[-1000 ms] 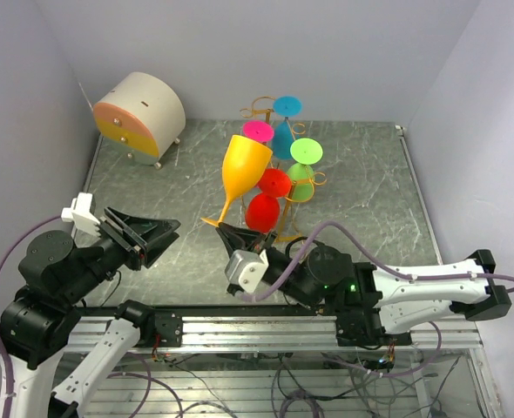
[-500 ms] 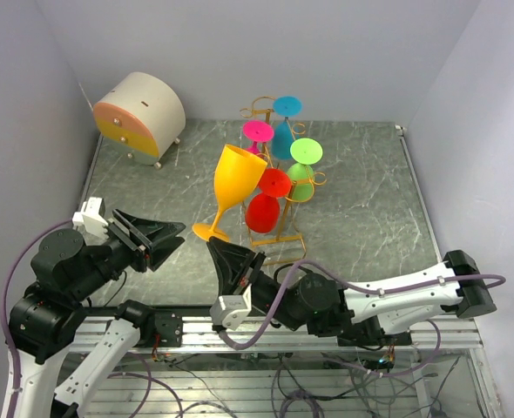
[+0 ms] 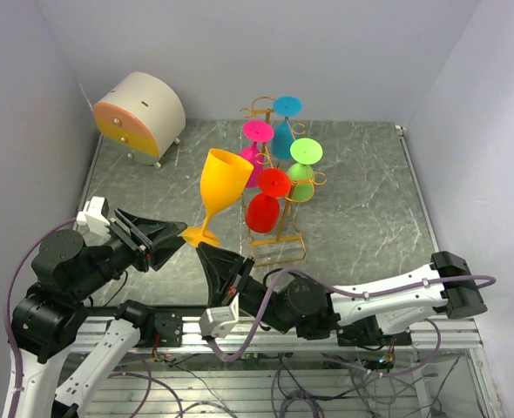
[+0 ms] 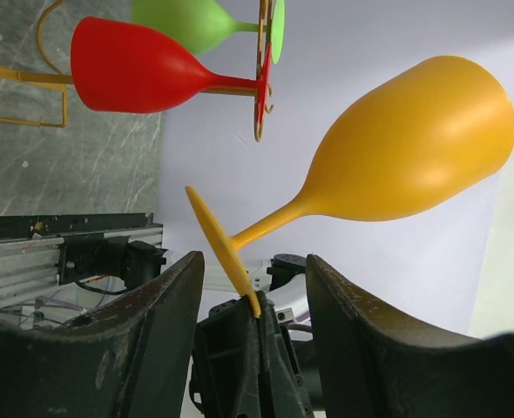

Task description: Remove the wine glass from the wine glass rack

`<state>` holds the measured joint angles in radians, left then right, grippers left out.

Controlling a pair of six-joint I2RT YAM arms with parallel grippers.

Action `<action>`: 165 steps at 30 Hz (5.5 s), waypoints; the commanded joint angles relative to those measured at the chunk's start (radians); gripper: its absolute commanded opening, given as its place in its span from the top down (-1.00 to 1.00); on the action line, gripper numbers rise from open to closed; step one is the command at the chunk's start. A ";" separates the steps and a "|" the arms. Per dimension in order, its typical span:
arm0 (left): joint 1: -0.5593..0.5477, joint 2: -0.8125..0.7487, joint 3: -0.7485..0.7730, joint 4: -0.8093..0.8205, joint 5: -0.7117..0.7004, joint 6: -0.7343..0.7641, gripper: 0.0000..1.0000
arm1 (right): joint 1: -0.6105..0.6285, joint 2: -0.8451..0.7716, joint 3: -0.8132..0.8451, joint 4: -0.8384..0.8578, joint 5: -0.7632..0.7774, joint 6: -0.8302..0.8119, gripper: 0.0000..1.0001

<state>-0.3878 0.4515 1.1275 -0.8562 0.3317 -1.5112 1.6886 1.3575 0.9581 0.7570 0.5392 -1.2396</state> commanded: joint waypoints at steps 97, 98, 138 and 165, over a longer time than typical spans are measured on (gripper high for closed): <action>0.007 -0.083 -0.192 0.313 -0.127 0.482 0.86 | -1.112 0.291 1.436 -1.645 -0.191 1.309 0.16; 0.007 -0.076 -0.190 0.315 -0.125 0.493 0.86 | -1.157 0.271 1.400 -1.668 -0.342 1.351 0.21; 0.007 0.278 0.052 0.346 0.021 0.782 0.86 | -0.977 -0.048 0.911 -1.587 -0.960 1.467 0.07; 0.008 0.327 0.103 0.371 0.047 0.776 0.86 | -0.977 -0.079 0.926 -1.556 -0.981 1.481 0.08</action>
<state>-0.3832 0.7643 1.1885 -0.5323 0.3454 -0.7403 0.7082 1.2648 1.8854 -0.8200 -0.4187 0.2382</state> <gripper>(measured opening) 0.081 0.461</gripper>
